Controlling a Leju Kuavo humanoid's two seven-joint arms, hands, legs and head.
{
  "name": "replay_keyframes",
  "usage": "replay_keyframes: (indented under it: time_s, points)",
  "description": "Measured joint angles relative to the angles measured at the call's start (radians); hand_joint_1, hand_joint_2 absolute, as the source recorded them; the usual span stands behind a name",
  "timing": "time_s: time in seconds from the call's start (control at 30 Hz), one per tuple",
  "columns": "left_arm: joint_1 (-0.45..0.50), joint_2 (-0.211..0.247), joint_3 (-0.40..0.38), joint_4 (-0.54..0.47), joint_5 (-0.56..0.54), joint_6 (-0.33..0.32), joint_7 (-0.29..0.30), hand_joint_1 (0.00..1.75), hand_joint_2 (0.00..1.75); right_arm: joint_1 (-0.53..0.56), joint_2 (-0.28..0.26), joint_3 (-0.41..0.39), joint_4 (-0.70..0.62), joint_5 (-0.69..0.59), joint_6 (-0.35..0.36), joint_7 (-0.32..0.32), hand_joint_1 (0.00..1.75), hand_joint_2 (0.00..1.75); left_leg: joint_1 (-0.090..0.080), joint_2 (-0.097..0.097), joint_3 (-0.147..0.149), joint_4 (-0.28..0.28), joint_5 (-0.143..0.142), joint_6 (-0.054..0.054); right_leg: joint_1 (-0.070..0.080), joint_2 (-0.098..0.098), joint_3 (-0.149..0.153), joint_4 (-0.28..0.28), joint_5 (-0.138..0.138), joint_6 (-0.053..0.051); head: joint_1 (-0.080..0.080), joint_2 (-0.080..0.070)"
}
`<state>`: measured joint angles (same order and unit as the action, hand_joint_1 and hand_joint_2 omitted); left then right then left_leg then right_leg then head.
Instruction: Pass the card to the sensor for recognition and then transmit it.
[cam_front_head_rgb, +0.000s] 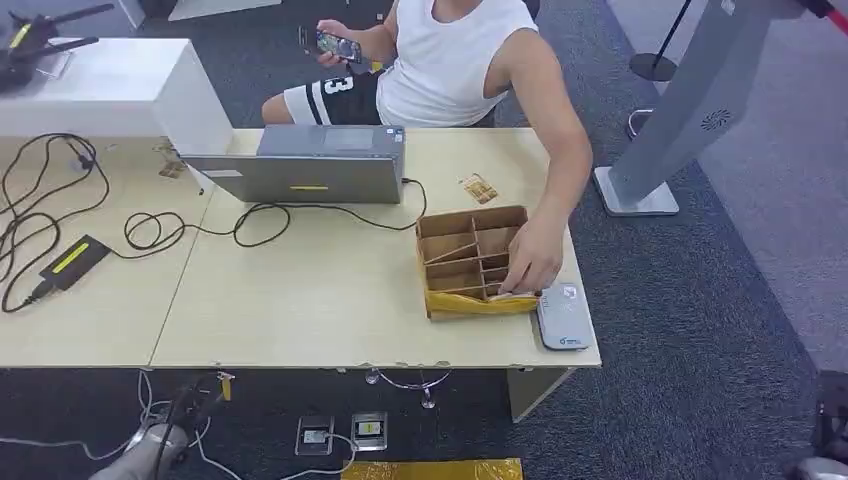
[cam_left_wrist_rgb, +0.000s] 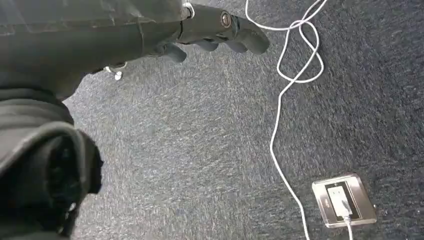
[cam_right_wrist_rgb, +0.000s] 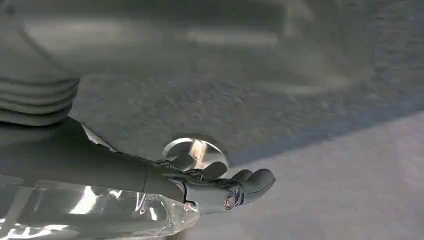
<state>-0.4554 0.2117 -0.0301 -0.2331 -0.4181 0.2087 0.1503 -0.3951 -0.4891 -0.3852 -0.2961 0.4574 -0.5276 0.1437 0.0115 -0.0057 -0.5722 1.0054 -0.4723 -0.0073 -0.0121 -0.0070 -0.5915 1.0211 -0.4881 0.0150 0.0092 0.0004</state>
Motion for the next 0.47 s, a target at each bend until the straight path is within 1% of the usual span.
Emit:
replay_keyframes:
  time_s: [0.17,0.27,0.37,0.47]
  points:
    - [0.001,0.004,-0.001,0.000,-0.012,0.005,0.000,0.00,0.00,0.074,0.039,-0.029,0.022,0.005,0.017,0.080,0.00,1.75,0.000,0.000,0.000,0.000,0.000,0.000,0.000,0.001,0.000,0.000,0.000,0.000,0.000,0.000]
    - [0.002,0.004,-0.001,0.000,-0.016,0.011,0.000,0.00,0.00,0.120,0.063,-0.037,0.034,0.024,0.029,0.104,0.00,1.75,0.000,0.000,0.000,0.000,0.000,0.000,0.000,0.001,0.000,0.000,0.000,0.000,0.000,0.000]
    - [0.002,0.004,-0.001,0.000,-0.026,0.011,0.002,0.00,0.00,0.158,0.089,-0.037,0.044,0.050,0.087,0.128,0.00,1.75,0.001,0.001,0.000,0.000,0.000,0.000,0.001,0.001,0.000,0.000,0.000,0.000,0.000,0.000]
    - [0.003,0.005,-0.001,-0.005,-0.033,0.011,0.008,0.00,0.00,0.186,0.121,-0.036,0.055,0.092,0.171,0.158,0.00,1.75,0.001,0.001,0.000,0.000,0.000,0.000,0.001,0.001,0.000,0.000,0.000,0.000,0.000,0.000]
